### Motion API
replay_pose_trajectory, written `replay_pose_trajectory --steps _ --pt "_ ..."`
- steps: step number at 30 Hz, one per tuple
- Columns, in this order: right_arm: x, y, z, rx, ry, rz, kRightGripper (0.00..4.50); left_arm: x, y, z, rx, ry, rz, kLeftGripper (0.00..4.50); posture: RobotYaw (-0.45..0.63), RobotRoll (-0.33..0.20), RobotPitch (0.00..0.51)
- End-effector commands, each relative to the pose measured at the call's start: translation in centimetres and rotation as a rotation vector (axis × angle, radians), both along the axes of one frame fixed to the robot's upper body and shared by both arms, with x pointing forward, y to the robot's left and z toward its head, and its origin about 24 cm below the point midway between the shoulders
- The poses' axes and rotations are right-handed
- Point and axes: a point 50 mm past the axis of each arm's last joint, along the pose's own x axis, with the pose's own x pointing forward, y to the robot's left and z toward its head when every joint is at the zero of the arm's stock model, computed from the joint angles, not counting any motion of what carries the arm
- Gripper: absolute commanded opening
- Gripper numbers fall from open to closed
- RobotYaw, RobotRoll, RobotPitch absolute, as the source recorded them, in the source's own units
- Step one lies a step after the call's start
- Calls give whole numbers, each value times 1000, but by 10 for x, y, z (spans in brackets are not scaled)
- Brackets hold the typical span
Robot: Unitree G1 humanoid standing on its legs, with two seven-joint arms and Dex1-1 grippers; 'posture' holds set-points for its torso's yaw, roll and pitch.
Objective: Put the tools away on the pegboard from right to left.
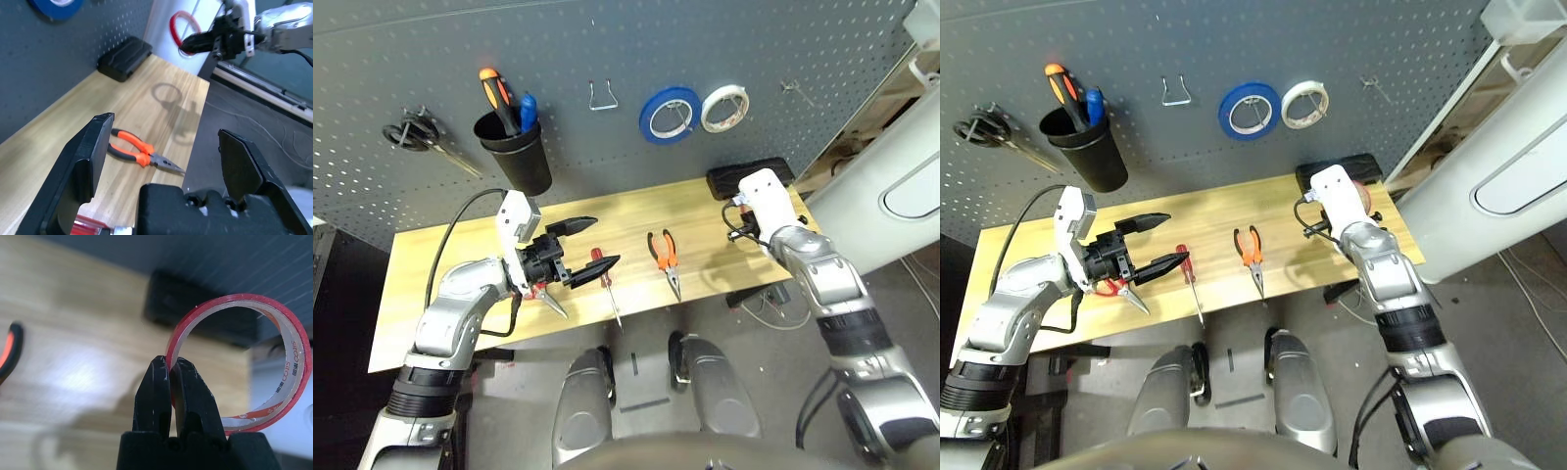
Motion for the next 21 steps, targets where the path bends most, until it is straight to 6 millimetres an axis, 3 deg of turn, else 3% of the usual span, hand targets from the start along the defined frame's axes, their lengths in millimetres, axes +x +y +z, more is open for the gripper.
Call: replay_pose_trajectory --steps 1,11,21 --pt "-7 -9 11 -34 -47 -5 25 -2 7 4 -41 -17 23 4500 -156 0 76" --pt "-6 -24 57 -80 -147 58 25 -5 35 28 -92 -60 43 4500 -133 0 73" --pt "32 -44 57 -90 -169 37 25 0 45 37 -90 -110 72 4500 -121 0 76"
